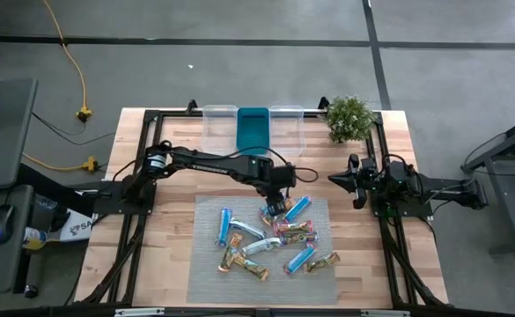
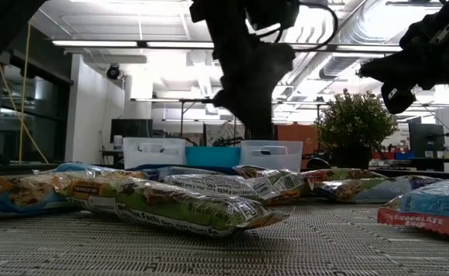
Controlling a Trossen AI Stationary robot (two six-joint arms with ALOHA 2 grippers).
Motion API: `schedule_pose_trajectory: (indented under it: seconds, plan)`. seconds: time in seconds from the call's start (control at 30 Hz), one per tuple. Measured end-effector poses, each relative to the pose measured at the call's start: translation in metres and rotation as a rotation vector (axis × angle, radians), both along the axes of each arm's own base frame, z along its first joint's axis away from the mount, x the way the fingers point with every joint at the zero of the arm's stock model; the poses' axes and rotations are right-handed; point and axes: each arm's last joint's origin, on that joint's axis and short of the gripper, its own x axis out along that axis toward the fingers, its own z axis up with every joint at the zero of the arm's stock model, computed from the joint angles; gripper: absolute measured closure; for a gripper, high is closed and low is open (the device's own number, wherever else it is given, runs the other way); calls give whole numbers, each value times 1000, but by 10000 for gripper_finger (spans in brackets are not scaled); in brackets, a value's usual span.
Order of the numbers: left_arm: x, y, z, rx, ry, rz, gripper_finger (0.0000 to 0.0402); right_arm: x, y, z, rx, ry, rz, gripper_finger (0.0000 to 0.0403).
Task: Pick and place Granola Bars by type
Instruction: Put the red granola bar into the left transparent bin
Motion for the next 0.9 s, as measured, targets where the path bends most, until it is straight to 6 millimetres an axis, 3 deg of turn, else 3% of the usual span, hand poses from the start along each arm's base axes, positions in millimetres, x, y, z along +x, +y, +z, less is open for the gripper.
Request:
schedule_pose_trajectory:
  seconds: [0.23,0.47,0.63,0.9]
  plan:
    - [-9,3,-2,90,92,39,259,0,0,0,0,0,0,402]
    - [-4,2,-8,51,80,12,251,0,0,0,0,0,0,402]
    - [-1,1,-25,26,121,-11,202,0,0,0,0,0,0,402]
    - [7,-1,-35,-16,91,-38,138,0,0,0,0,-1,0,402]
